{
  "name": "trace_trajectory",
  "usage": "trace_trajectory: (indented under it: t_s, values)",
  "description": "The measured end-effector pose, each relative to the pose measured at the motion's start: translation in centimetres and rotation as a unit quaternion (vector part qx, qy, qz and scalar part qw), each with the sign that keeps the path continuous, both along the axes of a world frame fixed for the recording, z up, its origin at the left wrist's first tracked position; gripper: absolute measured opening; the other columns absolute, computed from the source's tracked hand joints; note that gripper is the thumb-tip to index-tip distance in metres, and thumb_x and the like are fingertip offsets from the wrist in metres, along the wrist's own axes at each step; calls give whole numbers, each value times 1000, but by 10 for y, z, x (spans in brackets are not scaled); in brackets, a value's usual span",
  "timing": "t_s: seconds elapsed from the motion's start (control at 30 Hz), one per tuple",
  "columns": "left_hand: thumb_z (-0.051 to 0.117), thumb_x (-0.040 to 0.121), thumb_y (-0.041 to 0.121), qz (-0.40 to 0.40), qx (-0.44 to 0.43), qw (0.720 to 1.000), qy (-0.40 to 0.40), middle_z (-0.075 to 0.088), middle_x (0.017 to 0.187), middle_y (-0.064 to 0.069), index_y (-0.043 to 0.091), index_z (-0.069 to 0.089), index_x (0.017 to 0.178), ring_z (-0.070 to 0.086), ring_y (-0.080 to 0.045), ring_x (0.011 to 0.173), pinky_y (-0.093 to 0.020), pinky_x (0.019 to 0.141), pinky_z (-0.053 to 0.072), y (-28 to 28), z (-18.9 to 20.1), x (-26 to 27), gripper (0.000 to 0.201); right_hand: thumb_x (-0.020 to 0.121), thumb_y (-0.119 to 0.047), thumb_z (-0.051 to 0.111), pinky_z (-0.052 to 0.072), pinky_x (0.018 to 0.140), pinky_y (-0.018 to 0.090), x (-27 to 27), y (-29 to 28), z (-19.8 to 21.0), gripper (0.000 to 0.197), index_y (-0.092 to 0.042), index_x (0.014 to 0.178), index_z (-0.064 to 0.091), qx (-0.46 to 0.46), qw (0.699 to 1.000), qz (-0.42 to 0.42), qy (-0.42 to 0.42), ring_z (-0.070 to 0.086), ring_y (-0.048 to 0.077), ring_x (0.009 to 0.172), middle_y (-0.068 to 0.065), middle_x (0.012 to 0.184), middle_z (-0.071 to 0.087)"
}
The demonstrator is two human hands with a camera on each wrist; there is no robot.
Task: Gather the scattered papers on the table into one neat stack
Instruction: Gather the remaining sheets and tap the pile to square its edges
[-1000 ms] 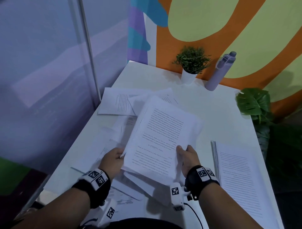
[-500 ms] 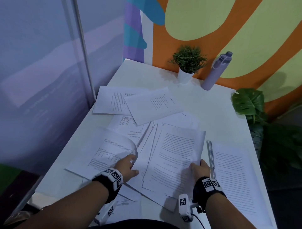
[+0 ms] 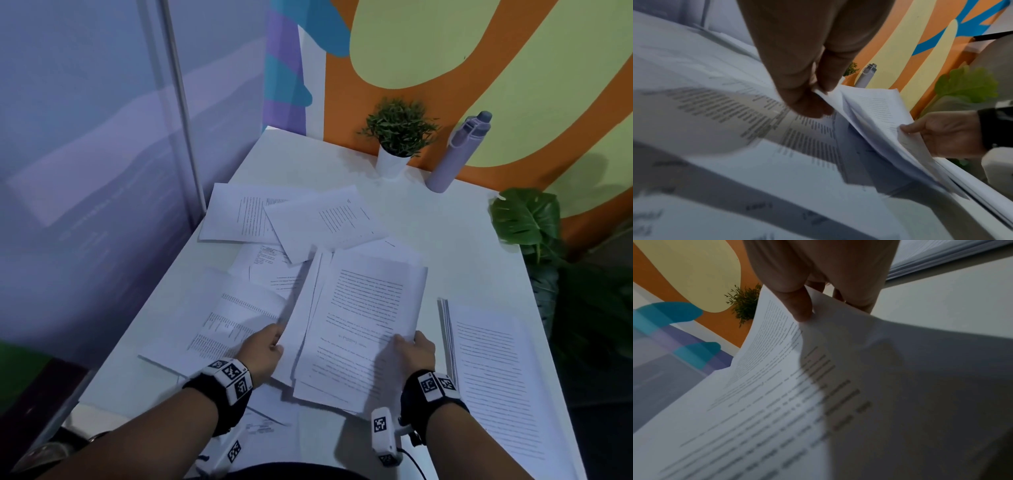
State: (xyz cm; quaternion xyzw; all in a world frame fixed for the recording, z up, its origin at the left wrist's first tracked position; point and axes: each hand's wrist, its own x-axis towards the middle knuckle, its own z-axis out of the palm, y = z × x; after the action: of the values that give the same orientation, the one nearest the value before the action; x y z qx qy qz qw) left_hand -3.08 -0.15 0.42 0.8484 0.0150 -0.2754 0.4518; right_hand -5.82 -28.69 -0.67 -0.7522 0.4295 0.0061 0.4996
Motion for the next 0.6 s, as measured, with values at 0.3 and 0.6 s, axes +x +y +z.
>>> trace_trajectory:
  t_s: [0.3, 0.6]
  values:
    - [51, 84, 20, 111, 338, 932, -70, 24, 154, -7, 23, 31, 143, 28, -30, 138, -45, 112, 30, 95, -6, 26, 62, 88, -7, 54, 46, 84, 34, 31, 2, 6, 39, -4, 126, 48, -45, 998, 46, 21, 60, 35, 104, 22, 122, 61]
    - [47, 87, 48, -107, 462, 879, -59, 25, 153, 2, 37, 12, 146, 22, -23, 141, -52, 112, 21, 116, -6, 34, 70, 83, 5, 55, 45, 68, 30, 38, 7, 12, 28, 4, 110, 60, 6, 995, 73, 65, 55, 29, 82, 19, 100, 63]
